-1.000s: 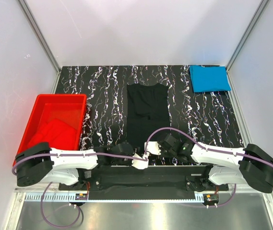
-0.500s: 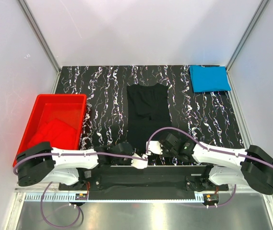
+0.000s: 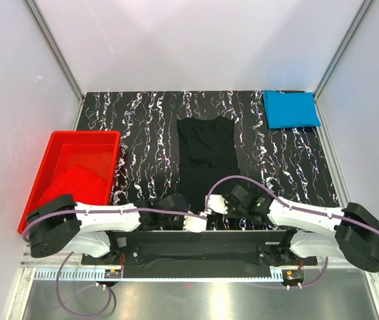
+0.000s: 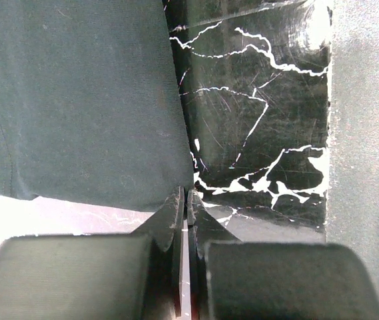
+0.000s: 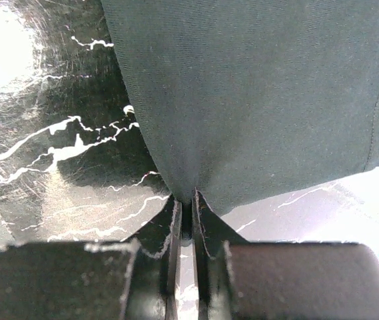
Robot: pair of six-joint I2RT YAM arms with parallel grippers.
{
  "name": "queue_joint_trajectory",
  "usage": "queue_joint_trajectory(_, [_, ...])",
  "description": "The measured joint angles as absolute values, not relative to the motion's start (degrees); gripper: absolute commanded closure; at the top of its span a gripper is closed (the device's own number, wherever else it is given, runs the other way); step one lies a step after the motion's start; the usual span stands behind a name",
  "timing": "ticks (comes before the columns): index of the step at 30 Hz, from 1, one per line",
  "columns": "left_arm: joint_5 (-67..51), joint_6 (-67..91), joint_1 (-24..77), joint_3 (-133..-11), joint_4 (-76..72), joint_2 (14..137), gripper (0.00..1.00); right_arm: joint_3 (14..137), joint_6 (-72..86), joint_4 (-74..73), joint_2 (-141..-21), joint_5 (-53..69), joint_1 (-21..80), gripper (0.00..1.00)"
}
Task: Fold and stack the t-shirts
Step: Fold the tshirt
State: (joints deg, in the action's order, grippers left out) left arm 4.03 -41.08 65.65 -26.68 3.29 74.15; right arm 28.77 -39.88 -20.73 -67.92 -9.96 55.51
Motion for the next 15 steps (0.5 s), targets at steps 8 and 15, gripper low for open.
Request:
queue_joint_trajectory(8, [5.17,-37.06,64.07,-27.29,7.14,68.77,1.00,30.20,-38.02,-21.39,-64.53,-7.05,55.88,1.00])
queue_joint_trajectory(15, [5.48,-31.31,63.57,-29.91,13.91,62.24,1.00,35.46,-34.48,-25.52,-62.26,-1.96,55.94,1.00])
